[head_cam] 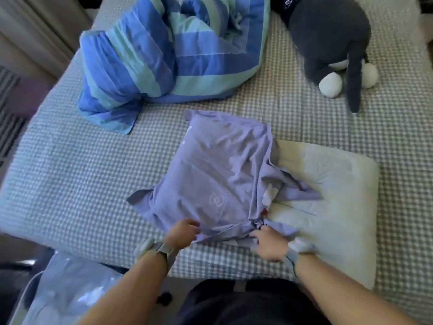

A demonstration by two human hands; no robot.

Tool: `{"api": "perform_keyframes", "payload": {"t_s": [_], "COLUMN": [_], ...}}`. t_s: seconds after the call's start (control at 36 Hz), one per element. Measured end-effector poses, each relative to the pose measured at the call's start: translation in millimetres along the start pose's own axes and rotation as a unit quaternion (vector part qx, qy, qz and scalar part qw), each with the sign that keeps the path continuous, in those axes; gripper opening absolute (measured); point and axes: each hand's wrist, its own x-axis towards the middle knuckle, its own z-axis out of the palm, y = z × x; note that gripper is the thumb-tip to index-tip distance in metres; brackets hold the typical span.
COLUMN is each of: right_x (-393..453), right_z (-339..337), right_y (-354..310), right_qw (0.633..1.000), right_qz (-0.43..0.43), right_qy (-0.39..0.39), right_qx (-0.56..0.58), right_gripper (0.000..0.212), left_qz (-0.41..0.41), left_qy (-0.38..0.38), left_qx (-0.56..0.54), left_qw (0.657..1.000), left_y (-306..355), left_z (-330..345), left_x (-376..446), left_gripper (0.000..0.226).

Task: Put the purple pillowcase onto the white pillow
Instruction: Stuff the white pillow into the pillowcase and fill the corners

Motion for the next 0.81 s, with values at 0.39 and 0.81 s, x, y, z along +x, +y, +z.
{"api": "perform_keyframes", "payload": {"t_s": [0.39,0.81], "right_x": [33.4,7.6], "right_z": [-95.7,-172.9], "right_y": [99.3,259.3], "right_qw": [0.906,0.802], "right_qz": [0.238,0.289], "right_qy": [0.286,0.433], "right_qx": [0.2,0.292], "right_gripper": [0.093,0.028], "left_qz": [0.253,0.389], "left_qy": [0.035,-0.151], "left_qx": [0.331,0.429], "left_qw": [0.908,0.801], "left_y": [49.9,37.3], "left_z": [61.9,168.0], "left_x": [1.8,-5.4], "left_gripper": [0.05,0.024]}}
